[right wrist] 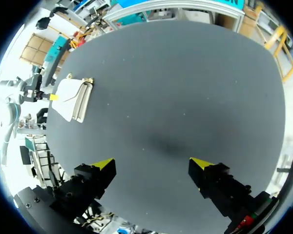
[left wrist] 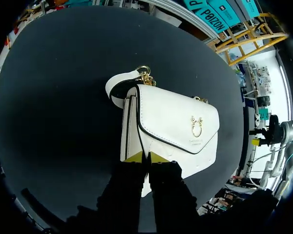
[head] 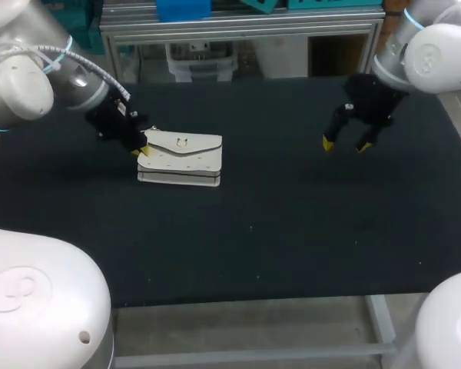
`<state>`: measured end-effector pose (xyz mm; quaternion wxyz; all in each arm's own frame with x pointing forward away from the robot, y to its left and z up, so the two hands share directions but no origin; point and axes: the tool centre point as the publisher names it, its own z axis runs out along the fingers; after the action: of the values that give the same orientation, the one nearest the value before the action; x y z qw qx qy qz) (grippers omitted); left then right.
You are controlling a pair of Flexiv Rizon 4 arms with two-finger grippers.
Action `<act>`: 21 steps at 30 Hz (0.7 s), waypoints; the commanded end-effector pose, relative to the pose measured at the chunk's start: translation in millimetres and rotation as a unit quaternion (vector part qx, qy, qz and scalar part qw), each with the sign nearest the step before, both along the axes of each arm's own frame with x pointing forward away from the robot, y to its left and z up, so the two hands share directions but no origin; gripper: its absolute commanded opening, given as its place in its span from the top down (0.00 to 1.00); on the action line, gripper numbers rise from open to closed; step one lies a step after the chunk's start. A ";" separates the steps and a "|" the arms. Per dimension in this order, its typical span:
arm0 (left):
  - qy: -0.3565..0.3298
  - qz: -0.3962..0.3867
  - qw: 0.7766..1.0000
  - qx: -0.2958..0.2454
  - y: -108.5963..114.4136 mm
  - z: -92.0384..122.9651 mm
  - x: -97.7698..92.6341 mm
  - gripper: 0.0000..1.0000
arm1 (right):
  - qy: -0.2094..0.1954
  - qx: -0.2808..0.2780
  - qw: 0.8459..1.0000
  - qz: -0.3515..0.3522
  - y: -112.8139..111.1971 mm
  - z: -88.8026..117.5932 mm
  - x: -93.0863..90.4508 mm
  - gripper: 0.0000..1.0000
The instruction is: Pick up the bag, open it, inspect its contents, close it, and place it on the opposite side
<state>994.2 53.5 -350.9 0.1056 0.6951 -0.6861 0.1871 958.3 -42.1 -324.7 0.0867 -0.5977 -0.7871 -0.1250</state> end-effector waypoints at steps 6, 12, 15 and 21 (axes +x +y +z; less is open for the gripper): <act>0.000 0.025 1.000 -0.002 71.6 0.3 41.5 1.00 | -0.033 -0.050 0.998 -0.027 -38.9 13.7 13.1 0.00; -0.007 0.041 0.999 0.019 105.7 -4.7 66.6 1.00 | -0.046 -0.068 0.997 -0.012 -48.9 17.0 28.5 0.00; -0.001 0.050 0.998 0.041 125.3 -8.5 83.7 1.00 | -0.045 -0.078 0.996 0.005 -53.2 18.5 36.7 0.00; -0.003 0.072 0.994 0.077 165.2 -1.5 109.7 1.00 | -0.056 -0.116 0.992 0.013 -69.4 26.6 47.2 0.00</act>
<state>1086.1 209.2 -356.1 0.0249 0.7447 -0.6468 0.1627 1000.6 -112.7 -302.0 -0.0280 -0.5850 -0.8073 -0.0721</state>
